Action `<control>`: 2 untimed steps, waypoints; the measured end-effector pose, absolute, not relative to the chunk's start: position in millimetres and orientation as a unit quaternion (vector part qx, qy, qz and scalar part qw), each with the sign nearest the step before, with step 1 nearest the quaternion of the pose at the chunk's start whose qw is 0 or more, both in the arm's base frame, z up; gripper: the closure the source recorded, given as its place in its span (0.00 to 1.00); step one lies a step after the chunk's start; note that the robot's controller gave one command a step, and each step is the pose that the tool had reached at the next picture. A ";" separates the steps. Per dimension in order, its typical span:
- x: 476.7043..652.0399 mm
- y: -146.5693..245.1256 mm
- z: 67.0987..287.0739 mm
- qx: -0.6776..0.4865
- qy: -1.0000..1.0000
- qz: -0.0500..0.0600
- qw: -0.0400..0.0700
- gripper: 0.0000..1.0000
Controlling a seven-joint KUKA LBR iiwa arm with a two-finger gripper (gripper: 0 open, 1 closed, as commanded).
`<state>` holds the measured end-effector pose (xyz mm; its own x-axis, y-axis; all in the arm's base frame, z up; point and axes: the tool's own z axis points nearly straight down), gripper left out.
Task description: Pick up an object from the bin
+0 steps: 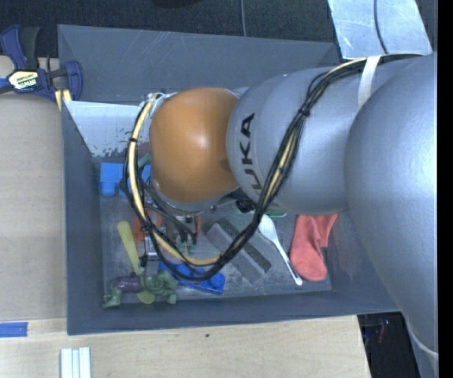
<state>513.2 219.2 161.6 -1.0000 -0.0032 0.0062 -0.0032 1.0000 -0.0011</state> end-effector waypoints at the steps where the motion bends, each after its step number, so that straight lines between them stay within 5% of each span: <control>1: 515.4 218.2 166.3 0.000 -1.000 -0.001 -0.001 0.00; 2: 524.0 182.3 110.8 0.011 -1.000 -0.005 -0.006 0.00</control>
Offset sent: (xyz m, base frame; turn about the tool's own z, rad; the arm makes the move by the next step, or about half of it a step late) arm 0.0101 -0.0604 -0.0864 -0.0340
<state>524.0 182.3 110.8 -0.9997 -0.0222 -0.0116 -0.0223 0.9997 0.0098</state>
